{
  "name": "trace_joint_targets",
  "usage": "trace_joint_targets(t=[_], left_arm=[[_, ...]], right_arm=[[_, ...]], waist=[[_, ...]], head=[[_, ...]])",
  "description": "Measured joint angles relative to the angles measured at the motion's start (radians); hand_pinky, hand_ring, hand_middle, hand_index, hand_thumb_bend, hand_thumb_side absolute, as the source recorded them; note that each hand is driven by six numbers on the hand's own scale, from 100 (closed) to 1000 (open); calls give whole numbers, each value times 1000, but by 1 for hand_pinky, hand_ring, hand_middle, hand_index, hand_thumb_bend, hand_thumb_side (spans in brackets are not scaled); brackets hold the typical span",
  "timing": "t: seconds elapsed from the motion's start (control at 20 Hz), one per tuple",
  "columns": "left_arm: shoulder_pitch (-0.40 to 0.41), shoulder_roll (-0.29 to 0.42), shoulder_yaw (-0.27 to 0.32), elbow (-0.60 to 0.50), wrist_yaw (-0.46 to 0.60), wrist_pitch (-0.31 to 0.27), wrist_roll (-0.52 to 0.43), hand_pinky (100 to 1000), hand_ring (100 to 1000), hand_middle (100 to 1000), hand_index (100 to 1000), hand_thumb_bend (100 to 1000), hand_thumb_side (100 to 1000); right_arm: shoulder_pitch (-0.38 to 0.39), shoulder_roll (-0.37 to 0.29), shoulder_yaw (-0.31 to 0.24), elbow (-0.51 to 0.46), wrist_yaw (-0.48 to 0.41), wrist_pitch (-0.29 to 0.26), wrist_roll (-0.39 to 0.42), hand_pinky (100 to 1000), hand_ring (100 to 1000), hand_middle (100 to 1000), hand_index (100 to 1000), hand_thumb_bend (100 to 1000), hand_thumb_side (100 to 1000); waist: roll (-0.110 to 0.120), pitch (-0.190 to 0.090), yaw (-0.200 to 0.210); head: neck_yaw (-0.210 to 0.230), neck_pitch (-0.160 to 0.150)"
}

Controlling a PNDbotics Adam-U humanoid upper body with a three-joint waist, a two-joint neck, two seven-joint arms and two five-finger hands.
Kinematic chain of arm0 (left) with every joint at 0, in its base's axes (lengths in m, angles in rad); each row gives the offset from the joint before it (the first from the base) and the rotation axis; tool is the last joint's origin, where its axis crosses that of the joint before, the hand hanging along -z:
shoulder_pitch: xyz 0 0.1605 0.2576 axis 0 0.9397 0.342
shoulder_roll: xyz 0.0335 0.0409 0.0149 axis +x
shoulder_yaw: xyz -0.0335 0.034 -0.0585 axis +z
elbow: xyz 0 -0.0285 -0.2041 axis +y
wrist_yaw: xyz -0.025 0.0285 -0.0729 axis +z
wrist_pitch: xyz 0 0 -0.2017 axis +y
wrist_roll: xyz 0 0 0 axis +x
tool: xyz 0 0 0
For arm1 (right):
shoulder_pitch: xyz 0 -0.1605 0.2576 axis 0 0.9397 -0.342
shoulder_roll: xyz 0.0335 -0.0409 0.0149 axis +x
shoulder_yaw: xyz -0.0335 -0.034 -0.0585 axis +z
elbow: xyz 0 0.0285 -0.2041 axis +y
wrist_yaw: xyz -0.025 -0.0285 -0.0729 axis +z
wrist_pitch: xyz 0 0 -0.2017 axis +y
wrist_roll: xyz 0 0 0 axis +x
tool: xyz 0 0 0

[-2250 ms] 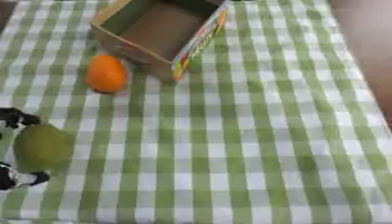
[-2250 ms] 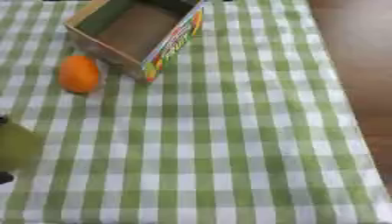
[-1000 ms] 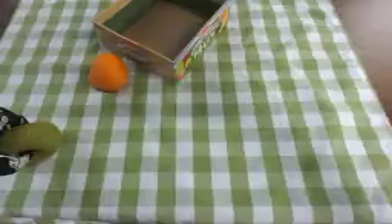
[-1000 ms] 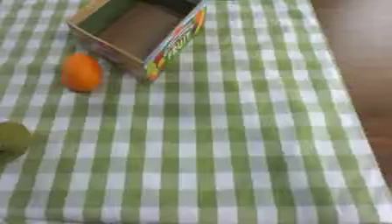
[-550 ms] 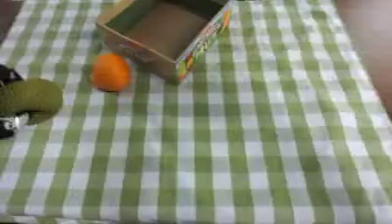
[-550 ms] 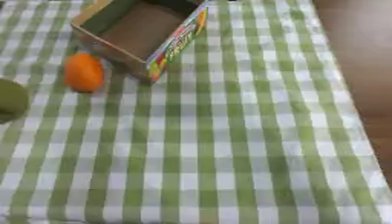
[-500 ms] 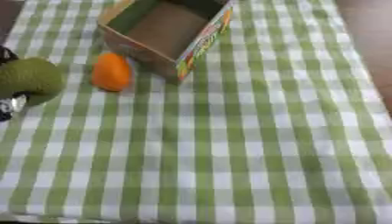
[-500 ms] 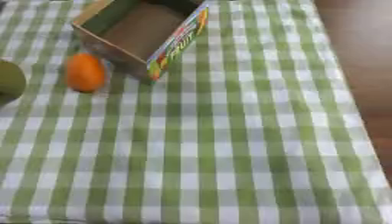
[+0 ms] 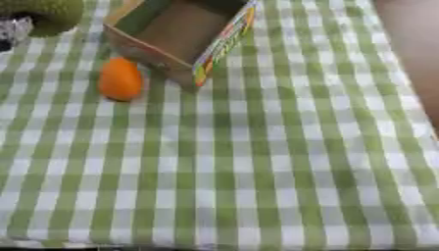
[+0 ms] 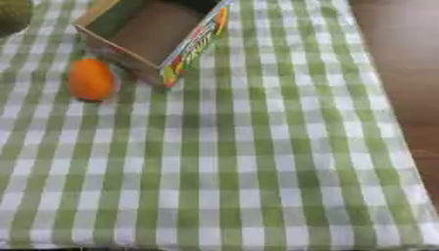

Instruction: Pick up objects on the table and place them in the box.

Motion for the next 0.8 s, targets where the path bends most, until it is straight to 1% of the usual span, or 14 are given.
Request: trace_joint_targets(t=[0.1, 0.2, 0.4, 0.5, 0.65, 0.8], left_arm=[[-82, -62, -18, 85, -11, -42, -2, 496, 495, 492, 596, 100, 135], [-150, -124, -32, 176, -40, -83, 7, 495, 493, 491, 592, 100, 140], [-245, -234, -38, 347, -109, -165, 50, 491, 488, 490, 588, 100, 170], [-280, -281, -35, 425, -140, -207, 74, 495, 490, 493, 591, 100, 168], [-322, -335, -16, 543, -188, -260, 110, 511, 493, 504, 592, 100, 223], [-350, -370, 9, 655, -212, -309, 141, 521, 497, 507, 593, 100, 198]], right_arm=[[-10, 0, 1, 0, -3, -2, 3, 807, 767, 569, 870, 100, 524], [-18, 1, 1, 0, -6, -4, 6, 807, 768, 569, 870, 100, 524], [-43, 9, 3, 0, -16, -7, 10, 807, 765, 571, 869, 100, 524], [-62, 17, 8, 0, -22, -10, 13, 806, 762, 571, 869, 100, 524], [-87, 22, 8, 0, -31, -12, 15, 806, 758, 571, 868, 100, 524], [-98, 28, 8, 0, -36, -16, 18, 807, 759, 572, 868, 100, 524]], waist=[[-4, 2, -9], [-8, 11, -21], [-14, 27, -45], [-20, 39, -63], [-26, 54, -98], [-22, 65, -123]], head=[[12, -3], [28, -7], [61, -28], [82, -41], [117, -54], [138, -66]])
